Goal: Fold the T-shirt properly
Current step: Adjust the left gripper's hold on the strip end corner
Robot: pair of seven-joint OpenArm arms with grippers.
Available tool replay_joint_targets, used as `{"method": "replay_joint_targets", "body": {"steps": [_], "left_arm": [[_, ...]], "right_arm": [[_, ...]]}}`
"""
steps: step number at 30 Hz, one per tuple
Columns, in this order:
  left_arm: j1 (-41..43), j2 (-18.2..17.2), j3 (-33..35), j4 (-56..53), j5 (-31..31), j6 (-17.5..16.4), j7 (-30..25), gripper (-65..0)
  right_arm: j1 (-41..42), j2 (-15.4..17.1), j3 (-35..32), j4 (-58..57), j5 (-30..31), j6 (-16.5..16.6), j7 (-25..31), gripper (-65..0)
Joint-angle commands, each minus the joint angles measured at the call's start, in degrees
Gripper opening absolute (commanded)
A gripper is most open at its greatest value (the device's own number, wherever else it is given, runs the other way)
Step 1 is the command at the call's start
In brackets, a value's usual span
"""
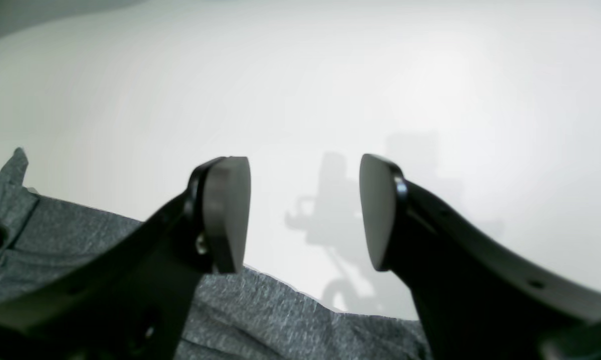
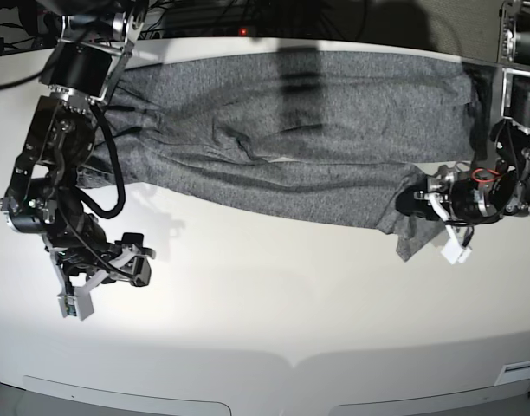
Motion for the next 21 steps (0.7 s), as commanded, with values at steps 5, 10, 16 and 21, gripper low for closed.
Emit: {"method": "replay_joint_targets", "body": {"steps": [5, 10, 16, 21], "left_arm": [[0.22, -5.42, 0.2, 1.4, 9.25, 5.79, 2.8, -44.3], [0.24, -6.97, 0.2, 6.82, 5.84, 5.79, 4.17, -44.3], [0.22, -6.69, 0.2, 13.7, 5.4, 5.77, 4.07, -44.3], [0.02, -6.84, 0.2, 19.87, 7.61, 5.79, 3.34, -44.3]], "right_arm": [[1.46, 0.42, 0.04, 1.07, 0.52, 0.39, 0.57, -30.1], [1.46, 0.42, 0.04, 1.09, 0.52, 0.39, 0.57, -30.1], [1.44, 0.42, 0.04, 1.07, 0.5, 0.42, 0.52, -30.1], [1.44, 0.39, 0.04, 1.07, 0.52, 0.39, 0.52, -30.1]]}}
